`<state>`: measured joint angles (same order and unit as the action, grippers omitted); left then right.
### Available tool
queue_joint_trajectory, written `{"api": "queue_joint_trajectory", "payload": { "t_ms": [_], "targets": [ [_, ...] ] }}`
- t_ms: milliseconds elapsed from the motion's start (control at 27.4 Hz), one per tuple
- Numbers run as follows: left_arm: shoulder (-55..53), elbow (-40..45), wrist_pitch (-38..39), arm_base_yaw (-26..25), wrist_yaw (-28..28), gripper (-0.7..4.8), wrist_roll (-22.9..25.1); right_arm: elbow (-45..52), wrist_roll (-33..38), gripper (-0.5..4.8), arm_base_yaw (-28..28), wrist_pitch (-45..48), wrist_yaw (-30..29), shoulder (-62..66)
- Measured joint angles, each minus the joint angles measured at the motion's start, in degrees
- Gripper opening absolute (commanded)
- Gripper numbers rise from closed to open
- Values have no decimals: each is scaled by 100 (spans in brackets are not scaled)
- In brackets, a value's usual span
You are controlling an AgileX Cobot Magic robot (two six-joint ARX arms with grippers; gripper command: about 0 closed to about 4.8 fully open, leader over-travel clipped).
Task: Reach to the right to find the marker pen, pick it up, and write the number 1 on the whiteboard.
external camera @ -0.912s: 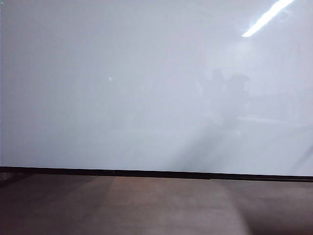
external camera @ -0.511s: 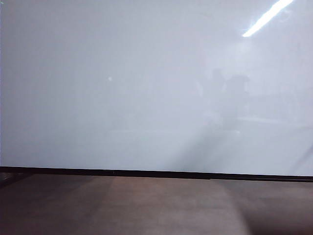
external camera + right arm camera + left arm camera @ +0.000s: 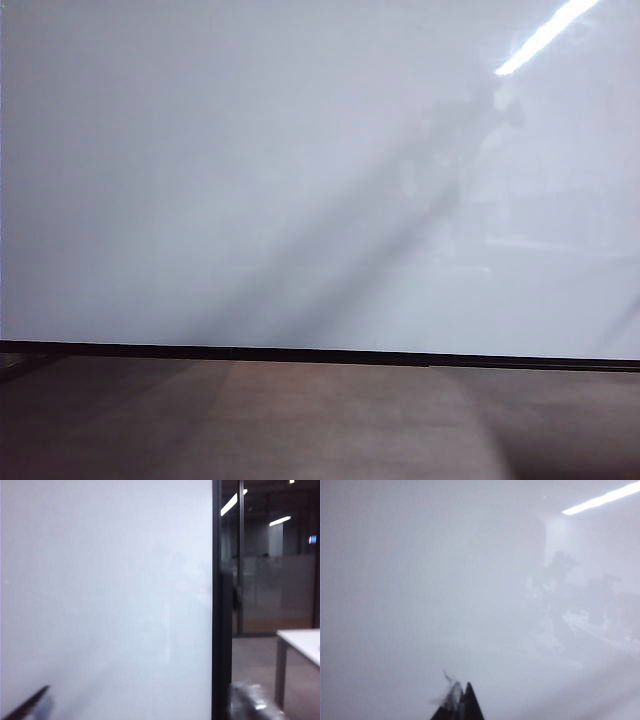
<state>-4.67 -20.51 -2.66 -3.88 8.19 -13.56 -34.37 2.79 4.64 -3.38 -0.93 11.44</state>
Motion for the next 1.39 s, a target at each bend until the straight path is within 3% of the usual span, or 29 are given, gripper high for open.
{"api": "queue_joint_trajectory", "payload": {
  "t_ms": [365,511,657,803,949,1131,1241,1387],
  "targets": [
    [-1755,-1926,387,0,232,-5,17,-1978,-162,436,9,369,-214,2509],
    [-2339,-2509,326,70,525,-5,533,-2087,-267,436,175,376,-210,2907],
    [-2820,-2730,232,546,507,-5,870,-2087,-297,436,850,304,-363,3108],
    [-3471,-2892,190,1202,433,-5,885,-1860,-275,432,1744,568,-1082,3541],
    [-3834,-2970,295,2221,-144,-5,1163,-1200,-74,436,1991,1338,-1276,4105],
    [-4391,-3032,-197,3630,-940,-5,2079,-833,-50,438,2149,2350,-1261,5108],
    [-4835,-3023,-289,3952,-1084,-5,2437,-846,-52,465,2107,3034,-1305,5877],
    [-5486,-3023,-761,4155,-850,-5,2524,-824,-94,479,2135,3519,-1189,6795]
  ]
}}
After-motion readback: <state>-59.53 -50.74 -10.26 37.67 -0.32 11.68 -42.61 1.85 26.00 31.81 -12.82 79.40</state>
